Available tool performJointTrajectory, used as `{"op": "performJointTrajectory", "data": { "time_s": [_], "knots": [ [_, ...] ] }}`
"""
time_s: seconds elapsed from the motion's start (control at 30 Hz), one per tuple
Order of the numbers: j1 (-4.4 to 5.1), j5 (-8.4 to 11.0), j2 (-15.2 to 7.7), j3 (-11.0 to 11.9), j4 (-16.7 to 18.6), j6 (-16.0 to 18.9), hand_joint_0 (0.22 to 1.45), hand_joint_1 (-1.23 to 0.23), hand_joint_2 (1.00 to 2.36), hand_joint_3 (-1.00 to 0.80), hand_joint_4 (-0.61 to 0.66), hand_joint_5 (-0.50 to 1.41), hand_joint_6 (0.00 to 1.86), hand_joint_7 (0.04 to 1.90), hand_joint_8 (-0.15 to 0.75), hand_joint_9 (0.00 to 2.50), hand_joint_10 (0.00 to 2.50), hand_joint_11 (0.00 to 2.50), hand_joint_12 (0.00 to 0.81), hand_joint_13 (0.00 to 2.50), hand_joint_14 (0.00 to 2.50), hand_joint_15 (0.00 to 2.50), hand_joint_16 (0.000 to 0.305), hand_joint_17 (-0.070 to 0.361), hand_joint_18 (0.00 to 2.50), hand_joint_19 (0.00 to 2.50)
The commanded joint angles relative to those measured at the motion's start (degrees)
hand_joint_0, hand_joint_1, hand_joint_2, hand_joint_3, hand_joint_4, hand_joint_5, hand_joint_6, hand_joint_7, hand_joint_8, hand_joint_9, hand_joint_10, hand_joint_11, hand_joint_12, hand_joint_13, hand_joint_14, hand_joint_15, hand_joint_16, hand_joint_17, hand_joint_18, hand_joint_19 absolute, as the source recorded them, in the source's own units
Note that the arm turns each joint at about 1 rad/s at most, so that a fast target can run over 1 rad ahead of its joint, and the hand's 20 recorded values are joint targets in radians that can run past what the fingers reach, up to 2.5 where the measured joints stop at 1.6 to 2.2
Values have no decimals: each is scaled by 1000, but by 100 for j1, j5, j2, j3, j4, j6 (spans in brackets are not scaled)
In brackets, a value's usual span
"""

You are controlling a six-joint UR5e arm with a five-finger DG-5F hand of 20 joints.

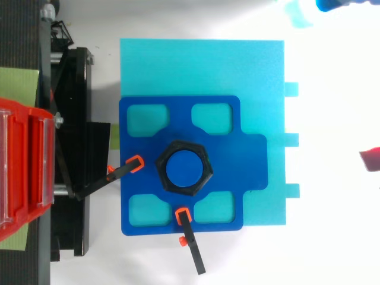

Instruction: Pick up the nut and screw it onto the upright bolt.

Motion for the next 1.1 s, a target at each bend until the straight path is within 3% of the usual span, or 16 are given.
{"op": "performJointTrajectory", "data": {
  "time_s": [0.0,0.03,0.07,0.2,0.43,0.57,0.6,0.63,0.8,1.07],
  "knots": [
    [64,200,387,-1049,1657,23,484,-345,1000,-500,126,-180,502,679,206,544,0,0,284,463,0,0,30,68,99,0],
    [73,262,387,-1110,2062,76,484,-345,1000,-500,119,-185,501,672,198,495,0,0,288,417,0,0,31,69,56,0],
    [81,271,378,-1154,2150,199,485,-344,1000,-500,112,-186,501,667,196,472,0,0,290,409,0,0,31,69,48,0],
    [108,306,370,-1163,1807,849,484,-342,1000,-500,103,-198,501,643,192,401,0,0,302,327,0,0,33,74,0,0],
    [134,499,370,-1163,1824,1368,483,-340,1000,-500,97,-203,501,638,192,364,0,0,309,288,0,0,34,78,0,0],
    [178,701,370,-1163,1807,1842,480,-324,1000,-500,84,-207,501,626,184,297,0,0,314,250,0,0,36,81,0,0],
    [196,912,370,-1163,1719,2299,478,-317,1000,-500,81,-211,501,623,187,279,0,0,317,232,0,0,36,82,0,0],
    [196,991,370,-1163,1649,2458,477,-313,1000,-500,81,-213,501,623,187,257,0,0,321,214,0,0,37,84,0,0],
    [205,1123,370,-1163,1517,2677,475,-302,1000,-500,63,-220,501,615,183,207,0,0,325,166,0,0,38,86,0,0],
    [213,1106,378,-1163,1455,2668,469,-273,1000,-500,25,-230,501,616,175,160,0,0,331,134,0,0,41,91,0,0]
  ]
}}
